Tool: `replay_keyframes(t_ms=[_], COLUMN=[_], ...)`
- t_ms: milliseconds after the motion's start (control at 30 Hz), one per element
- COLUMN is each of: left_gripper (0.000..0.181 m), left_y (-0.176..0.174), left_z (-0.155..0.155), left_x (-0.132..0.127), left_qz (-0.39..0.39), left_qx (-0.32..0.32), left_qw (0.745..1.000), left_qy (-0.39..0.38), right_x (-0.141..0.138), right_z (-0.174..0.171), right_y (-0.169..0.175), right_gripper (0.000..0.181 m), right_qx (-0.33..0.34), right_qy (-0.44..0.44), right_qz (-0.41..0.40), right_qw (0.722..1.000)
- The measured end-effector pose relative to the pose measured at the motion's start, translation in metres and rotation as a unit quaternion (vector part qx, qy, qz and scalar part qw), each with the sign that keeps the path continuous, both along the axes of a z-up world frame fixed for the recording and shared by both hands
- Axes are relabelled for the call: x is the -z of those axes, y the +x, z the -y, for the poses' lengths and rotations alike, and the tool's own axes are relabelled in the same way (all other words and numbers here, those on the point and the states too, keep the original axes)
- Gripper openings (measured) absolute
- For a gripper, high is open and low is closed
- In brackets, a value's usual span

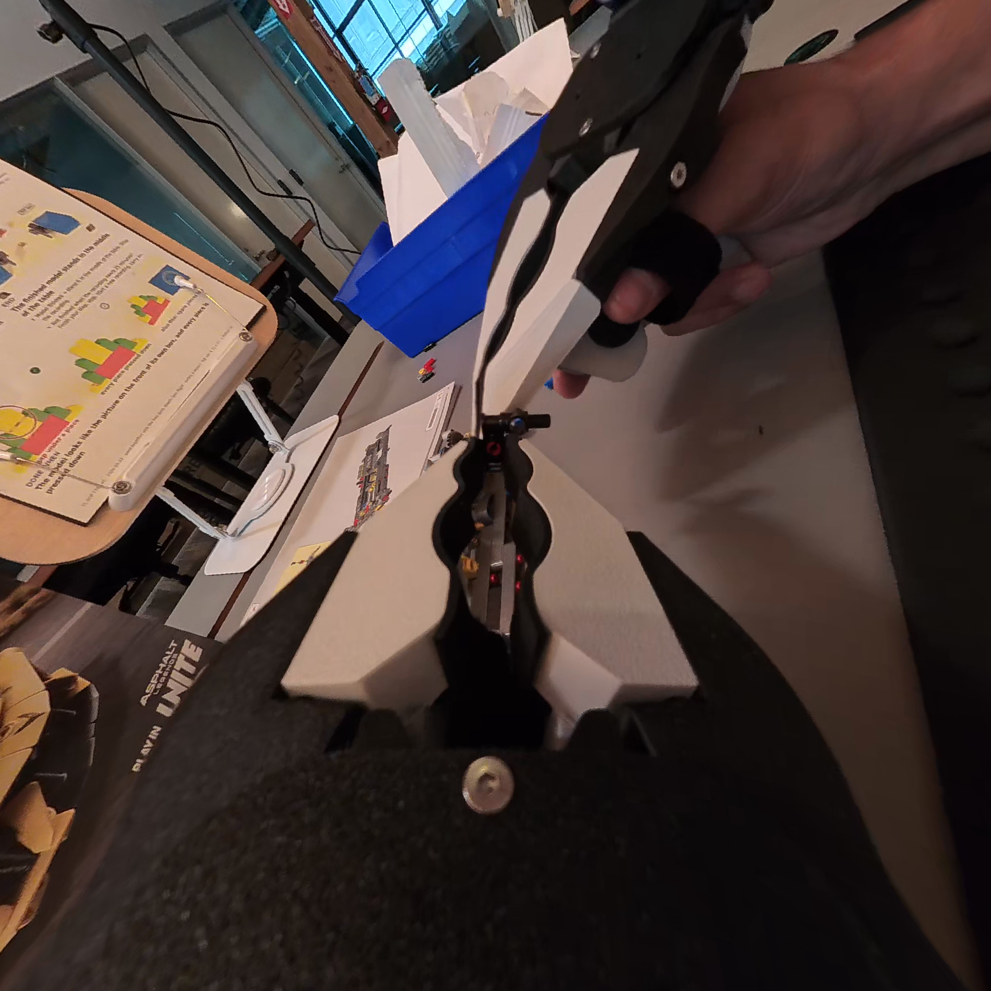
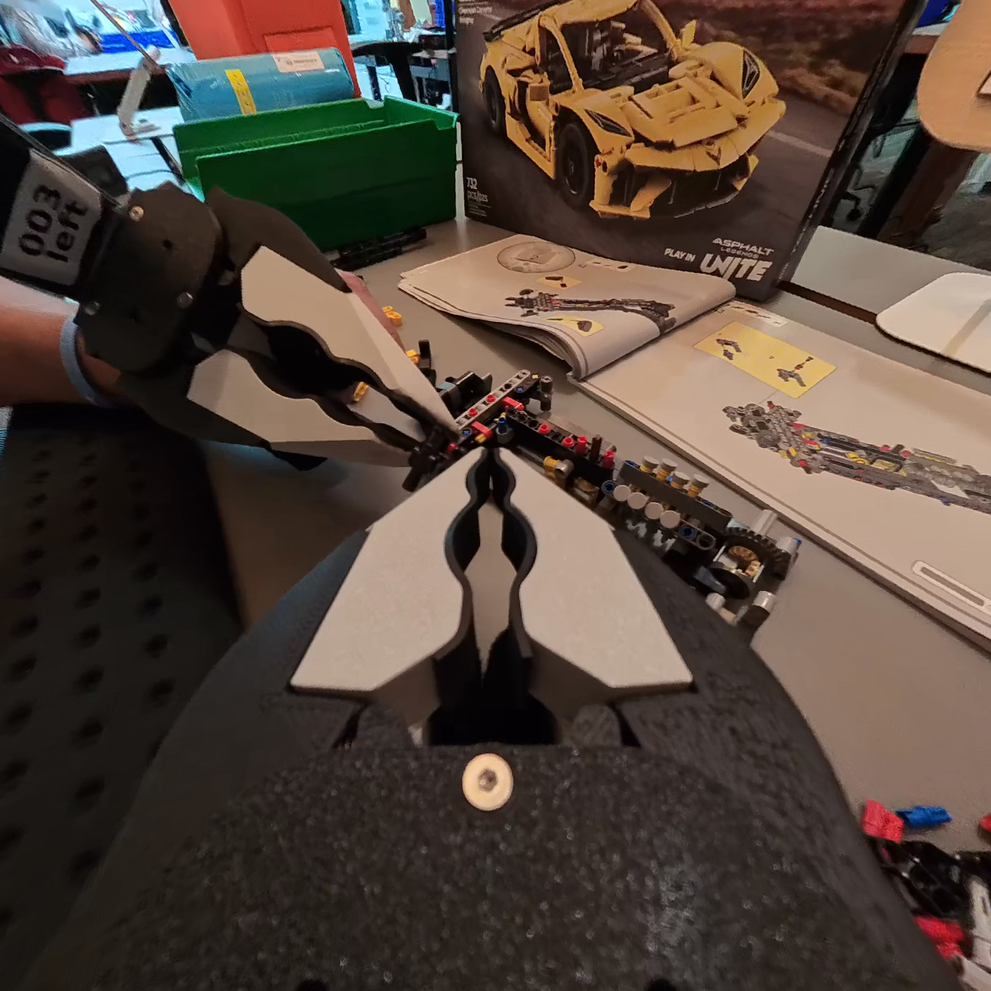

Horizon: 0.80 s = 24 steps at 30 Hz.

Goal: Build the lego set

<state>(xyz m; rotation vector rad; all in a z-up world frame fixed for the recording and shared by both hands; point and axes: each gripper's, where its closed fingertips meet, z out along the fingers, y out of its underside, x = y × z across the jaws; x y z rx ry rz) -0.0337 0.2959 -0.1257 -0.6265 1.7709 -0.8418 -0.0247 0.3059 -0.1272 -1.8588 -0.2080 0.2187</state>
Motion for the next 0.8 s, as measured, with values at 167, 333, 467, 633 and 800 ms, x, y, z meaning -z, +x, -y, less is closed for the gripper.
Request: replay_keyframes(t_ms=[167,333,467,633,800], left_gripper=[0.005,0.005,0.005,0.005,0.005], left_y=[-0.001,0.0,0.0,0.006,0.006], left_z=[0.001,0.0,0.0,-0.011,-0.012], left_x=[0.003,0.004,0.003,0.007,0.006], left_qz=[-0.004,-0.005,-0.001,0.006,0.024], left_qx=[0.001,-0.003,-0.007,-0.051,-0.071], left_qw=[1.0,1.0,1.0,0.996,0.989], left_qy=[0.007,0.016,0.013,0.077,0.131], right_x=[0.001,0.004,0.001,-0.011,0.0], right_z=[0.0,-0.001,-0.001,0.001,-0.003], right_y=[-0.002,-0.001,-0.002,-0.001,-0.009], right_gripper=[0.0,0.0,0.0,0.024,0.021], right_qx=[-0.003,0.001,-0.001,-0.016,-0.028], right_qy=[-0.004,-0.012,-0.008,0.018,-0.02], right_qz=[-0.004,-0.007,-0.027,-0.118,-0.114], right_qw=[1.0,1.0,1.0,0.993,0.993])
